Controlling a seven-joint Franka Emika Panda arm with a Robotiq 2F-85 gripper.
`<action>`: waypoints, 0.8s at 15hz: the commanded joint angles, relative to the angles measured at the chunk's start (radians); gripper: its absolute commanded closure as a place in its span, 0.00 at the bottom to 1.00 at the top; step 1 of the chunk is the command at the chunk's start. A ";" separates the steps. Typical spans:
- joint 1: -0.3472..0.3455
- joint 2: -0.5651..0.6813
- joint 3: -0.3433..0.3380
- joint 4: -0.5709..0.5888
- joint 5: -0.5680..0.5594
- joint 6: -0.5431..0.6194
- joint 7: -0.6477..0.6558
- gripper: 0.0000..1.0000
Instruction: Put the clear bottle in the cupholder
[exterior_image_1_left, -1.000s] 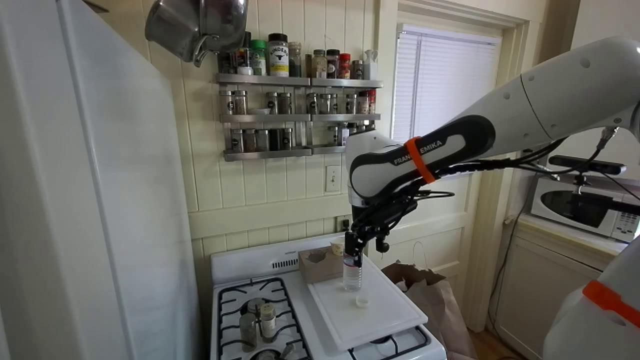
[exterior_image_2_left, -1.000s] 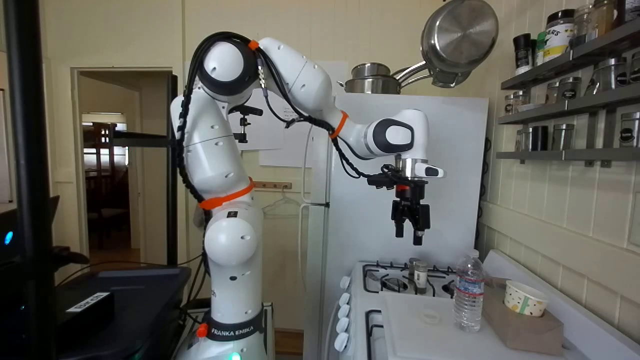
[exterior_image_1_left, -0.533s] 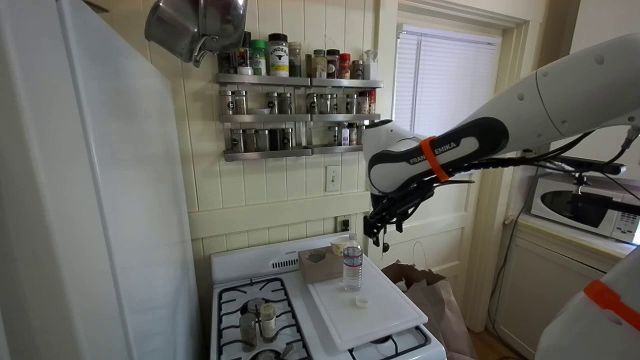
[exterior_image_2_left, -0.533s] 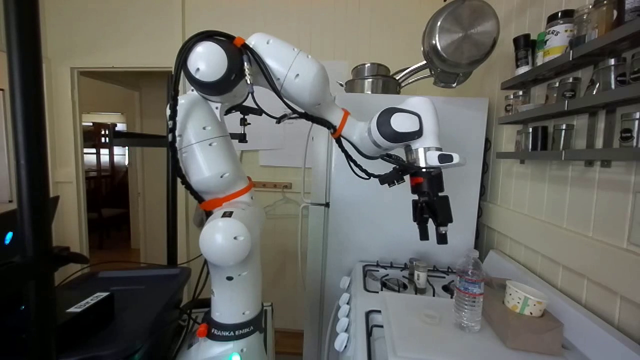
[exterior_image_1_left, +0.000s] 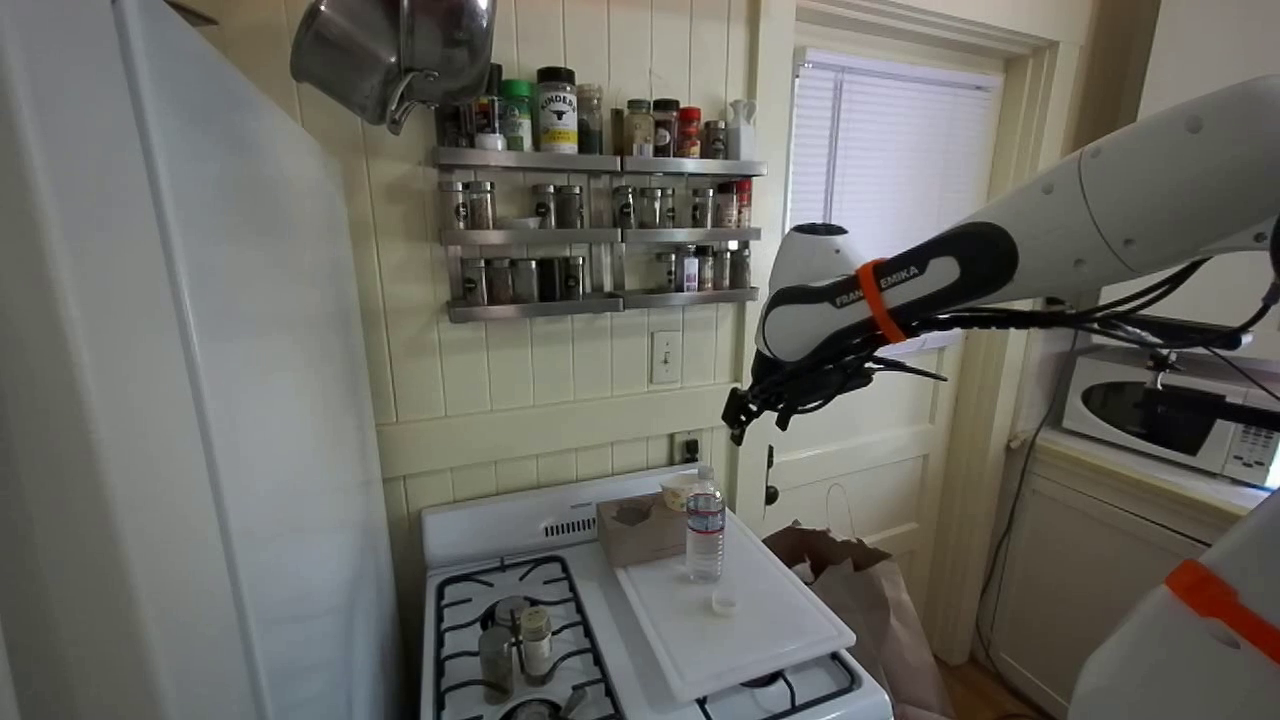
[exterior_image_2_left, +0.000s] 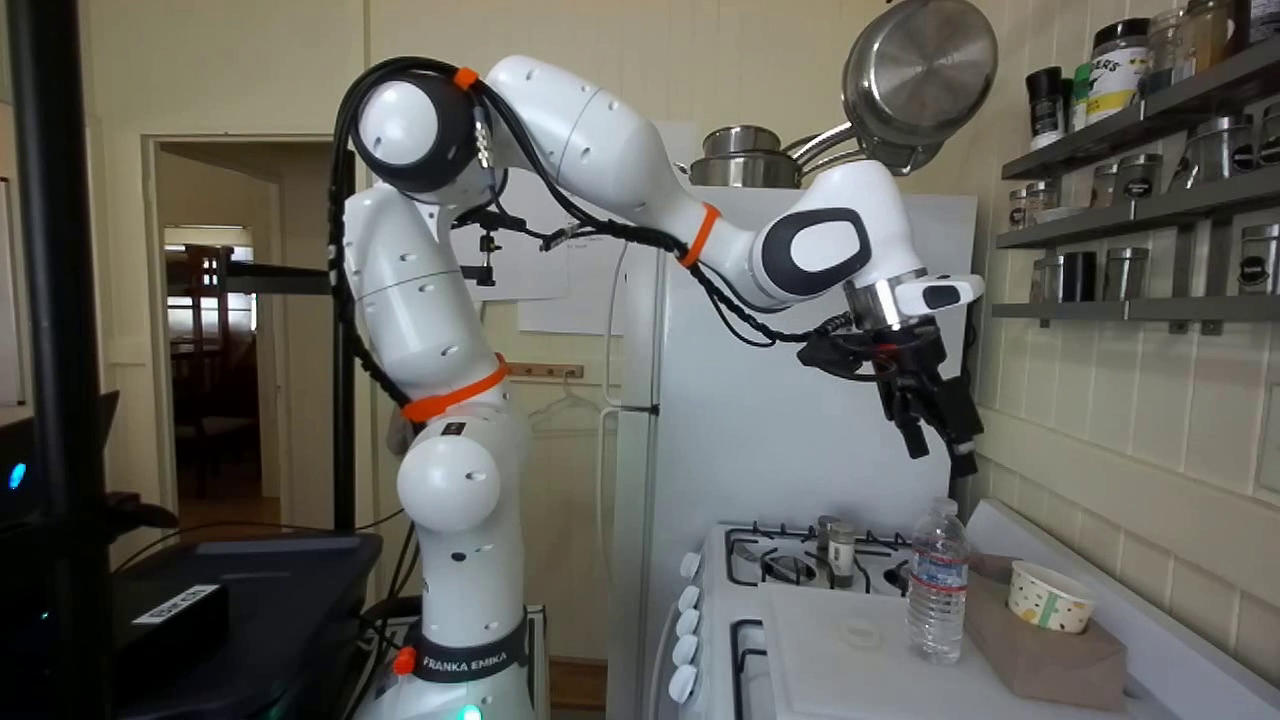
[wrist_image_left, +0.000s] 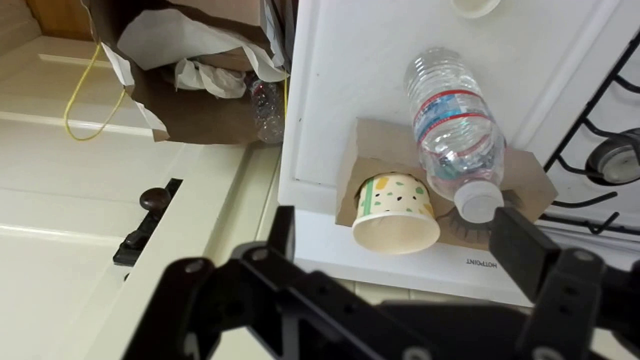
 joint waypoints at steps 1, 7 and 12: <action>-0.011 0.001 0.008 0.003 0.005 -0.003 -0.004 0.00; 0.001 0.093 0.027 0.061 0.005 0.045 -0.007 0.00; 0.040 0.186 0.049 0.127 0.025 0.006 -0.030 0.00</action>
